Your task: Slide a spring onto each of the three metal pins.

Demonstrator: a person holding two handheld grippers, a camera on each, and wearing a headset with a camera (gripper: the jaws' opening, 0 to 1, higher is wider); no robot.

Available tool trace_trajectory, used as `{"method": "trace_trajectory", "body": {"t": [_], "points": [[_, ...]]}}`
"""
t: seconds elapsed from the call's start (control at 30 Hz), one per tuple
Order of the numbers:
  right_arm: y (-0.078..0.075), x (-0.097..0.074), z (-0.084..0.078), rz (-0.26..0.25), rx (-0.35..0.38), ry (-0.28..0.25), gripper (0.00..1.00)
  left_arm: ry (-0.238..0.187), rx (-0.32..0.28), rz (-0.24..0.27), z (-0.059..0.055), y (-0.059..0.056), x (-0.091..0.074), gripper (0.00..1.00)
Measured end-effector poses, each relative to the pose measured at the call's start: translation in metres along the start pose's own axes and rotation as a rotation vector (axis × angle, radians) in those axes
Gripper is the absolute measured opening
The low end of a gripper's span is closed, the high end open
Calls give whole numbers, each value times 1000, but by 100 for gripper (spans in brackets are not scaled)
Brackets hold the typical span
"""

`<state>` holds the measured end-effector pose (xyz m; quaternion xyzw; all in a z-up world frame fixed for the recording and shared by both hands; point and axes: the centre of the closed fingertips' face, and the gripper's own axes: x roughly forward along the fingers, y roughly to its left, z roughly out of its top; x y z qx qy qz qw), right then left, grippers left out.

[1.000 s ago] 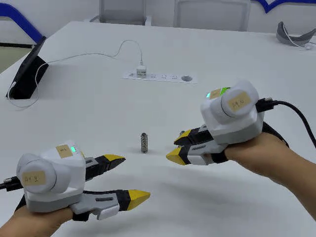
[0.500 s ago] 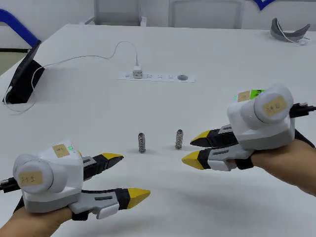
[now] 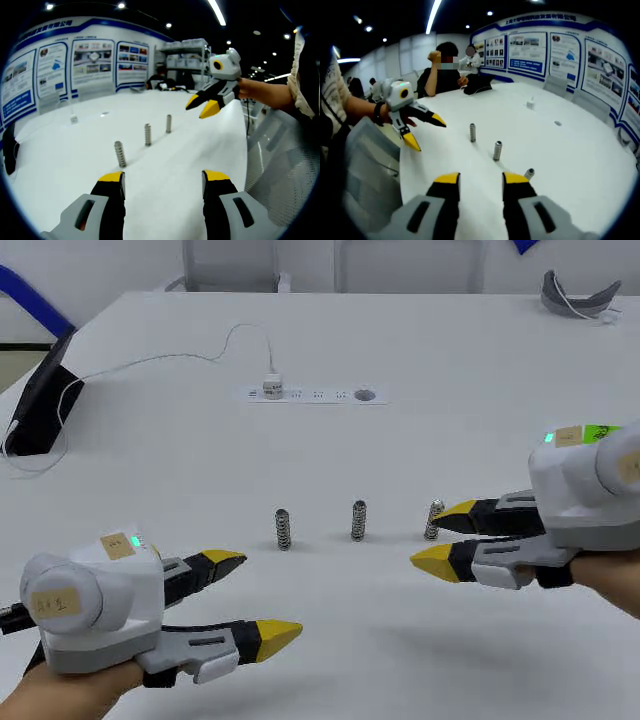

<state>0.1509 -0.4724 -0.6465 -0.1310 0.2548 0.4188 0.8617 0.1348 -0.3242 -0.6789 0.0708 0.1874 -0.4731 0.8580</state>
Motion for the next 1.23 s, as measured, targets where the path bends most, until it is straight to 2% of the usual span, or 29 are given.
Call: {"method": "trace_trajectory", "body": {"t": [0.33, 0.47, 0.73, 1.23], "points": [[-14, -18, -11, -35, 43, -40, 44, 2, -4, 4, 0, 1, 0, 63], [-20, -25, -13, -45, 76, -73, 47, 2, -6, 4, 0, 1, -1, 63], [-25, -31, -16, -42, 102, -116, 57, 3, -13, 5, 1, 2, 0, 64], [-34, -31, -39, -59, 89, -69, 64, -2, -46, 8, 0, 4, -1, 65]]}}
